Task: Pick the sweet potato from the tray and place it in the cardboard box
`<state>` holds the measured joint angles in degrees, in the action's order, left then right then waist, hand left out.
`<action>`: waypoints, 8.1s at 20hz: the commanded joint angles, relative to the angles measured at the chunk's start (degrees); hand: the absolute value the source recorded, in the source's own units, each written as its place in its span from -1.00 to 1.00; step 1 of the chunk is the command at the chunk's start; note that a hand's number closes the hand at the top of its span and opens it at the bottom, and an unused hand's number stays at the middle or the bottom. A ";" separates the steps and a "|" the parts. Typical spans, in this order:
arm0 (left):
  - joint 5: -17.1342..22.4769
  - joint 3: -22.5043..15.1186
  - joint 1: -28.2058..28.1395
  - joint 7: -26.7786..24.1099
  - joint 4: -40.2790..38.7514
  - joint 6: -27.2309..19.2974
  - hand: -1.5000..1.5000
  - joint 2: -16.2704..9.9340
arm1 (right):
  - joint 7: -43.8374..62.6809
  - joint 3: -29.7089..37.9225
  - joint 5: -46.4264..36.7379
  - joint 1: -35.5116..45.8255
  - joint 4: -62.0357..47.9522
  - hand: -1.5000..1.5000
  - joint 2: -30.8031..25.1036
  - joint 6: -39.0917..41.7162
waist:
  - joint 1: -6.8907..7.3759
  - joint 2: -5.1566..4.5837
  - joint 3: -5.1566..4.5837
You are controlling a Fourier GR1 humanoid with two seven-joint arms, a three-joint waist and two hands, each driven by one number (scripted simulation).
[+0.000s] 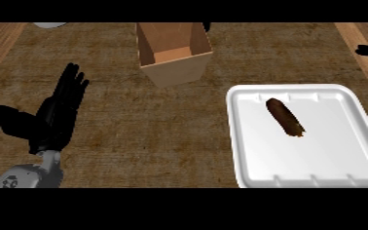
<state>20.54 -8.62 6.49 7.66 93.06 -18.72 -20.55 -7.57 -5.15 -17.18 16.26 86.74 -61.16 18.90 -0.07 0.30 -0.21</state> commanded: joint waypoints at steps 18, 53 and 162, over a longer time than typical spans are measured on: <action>-4.65 3.30 0.31 2.26 1.58 3.14 0.00 4.22 | 25.83 -5.16 -9.74 1.95 12.66 -1.00 20.59 12.26 | 0.25 -0.32 0.22; -10.43 10.31 -1.30 4.93 3.53 10.44 0.00 10.45 | 18.18 -3.04 -36.41 0.54 1.68 -1.00 40.30 9.29 | 0.27 -0.29 0.21; -16.47 9.31 7.59 5.92 -1.20 12.78 0.00 16.41 | 68.54 -21.05 -23.40 61.01 -65.30 -1.00 61.15 -28.18 | 6.93 -2.09 0.10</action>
<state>5.14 0.73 13.45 13.59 91.97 -4.67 -4.46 60.14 -26.79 -44.12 79.18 22.92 -0.23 -7.63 7.20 -1.81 -0.18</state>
